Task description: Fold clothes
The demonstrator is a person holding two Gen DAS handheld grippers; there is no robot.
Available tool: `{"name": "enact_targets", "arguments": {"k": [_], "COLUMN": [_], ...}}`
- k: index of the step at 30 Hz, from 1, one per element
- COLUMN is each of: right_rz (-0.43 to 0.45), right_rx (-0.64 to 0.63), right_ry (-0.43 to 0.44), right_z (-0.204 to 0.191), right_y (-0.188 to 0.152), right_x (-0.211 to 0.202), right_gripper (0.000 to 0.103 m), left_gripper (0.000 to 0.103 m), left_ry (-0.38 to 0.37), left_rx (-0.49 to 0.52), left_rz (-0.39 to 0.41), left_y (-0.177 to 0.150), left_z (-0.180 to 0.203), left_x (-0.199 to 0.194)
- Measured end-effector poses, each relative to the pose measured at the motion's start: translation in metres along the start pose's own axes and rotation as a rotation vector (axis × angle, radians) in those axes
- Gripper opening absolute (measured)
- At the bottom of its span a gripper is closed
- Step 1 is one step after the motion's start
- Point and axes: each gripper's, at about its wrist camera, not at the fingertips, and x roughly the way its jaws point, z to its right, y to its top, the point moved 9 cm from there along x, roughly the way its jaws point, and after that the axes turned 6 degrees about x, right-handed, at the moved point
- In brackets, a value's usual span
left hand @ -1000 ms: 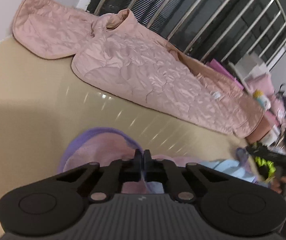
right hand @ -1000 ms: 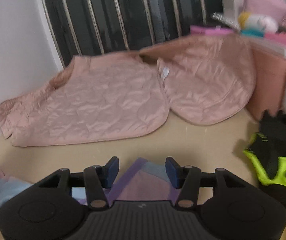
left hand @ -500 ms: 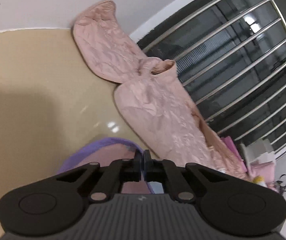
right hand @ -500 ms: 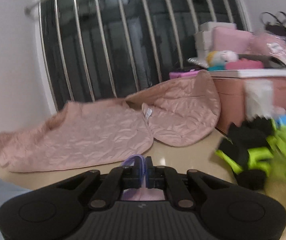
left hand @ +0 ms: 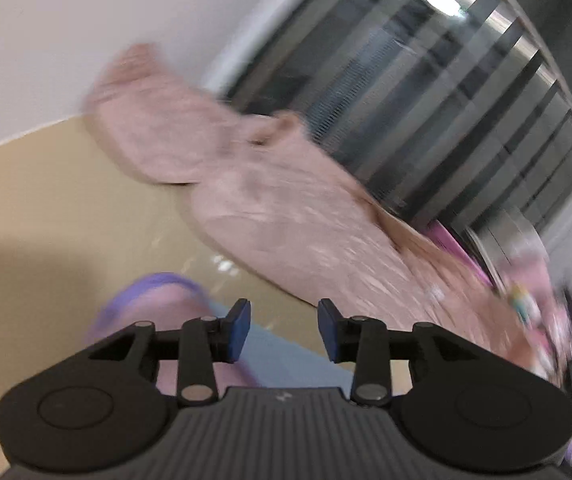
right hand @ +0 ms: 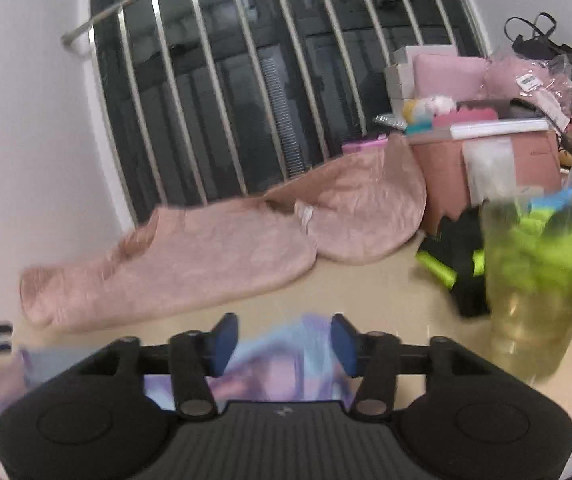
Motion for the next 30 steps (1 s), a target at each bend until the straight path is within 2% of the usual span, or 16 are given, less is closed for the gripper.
{"name": "enact_targets", "arguments": {"k": [2, 4, 6, 7, 12, 15, 18, 20, 21, 25, 30], "right_rz": [-0.096, -0.217, -0.3, -0.34, -0.207, -0.138, -0.066, 0.014, 0.034, 0.051, 0.069], "right_rx": [0.004, -0.014, -0.004, 0.002, 0.073, 0.085, 0.076, 0.091, 0.07, -0.017, 0.078], "right_ry": [-0.006, -0.054, -0.072, -0.08, -0.128, -0.142, -0.174, -0.184, -0.197, -0.244, -0.191], "right_z": [0.002, 0.005, 0.008, 0.009, 0.022, 0.028, 0.029, 0.028, 0.026, 0.023, 0.024], "right_y": [0.01, 0.01, 0.003, -0.001, -0.009, -0.017, -0.014, -0.009, -0.012, -0.03, -0.036], "right_x": [0.028, 0.066, 0.088, 0.098, 0.087, 0.083, 0.07, 0.047, 0.039, 0.03, 0.024], "right_gripper": [0.052, 0.05, 0.025, 0.005, 0.005, 0.009, 0.021, 0.054, 0.058, 0.059, 0.059], "left_gripper": [0.037, 0.037, 0.037, 0.037, 0.04, 0.041, 0.041, 0.048, 0.051, 0.053, 0.053], "left_ry": [-0.039, -0.053, -0.036, -0.028, -0.009, 0.001, 0.009, -0.019, -0.031, -0.054, -0.029], "left_rx": [0.069, 0.099, 0.125, 0.135, 0.176, 0.197, 0.21, 0.238, 0.254, 0.304, 0.313], "left_rz": [-0.036, -0.08, -0.126, -0.14, -0.176, -0.194, -0.191, -0.16, -0.148, -0.136, -0.152], "left_y": [-0.007, -0.018, -0.028, -0.033, -0.047, -0.051, -0.047, -0.045, -0.046, -0.054, -0.061], "left_z": [0.019, 0.03, 0.033, 0.033, 0.033, 0.033, 0.036, 0.042, 0.046, 0.061, 0.061], "left_x": [0.01, 0.022, 0.033, 0.036, 0.043, 0.045, 0.037, 0.025, 0.02, 0.015, 0.018]}}
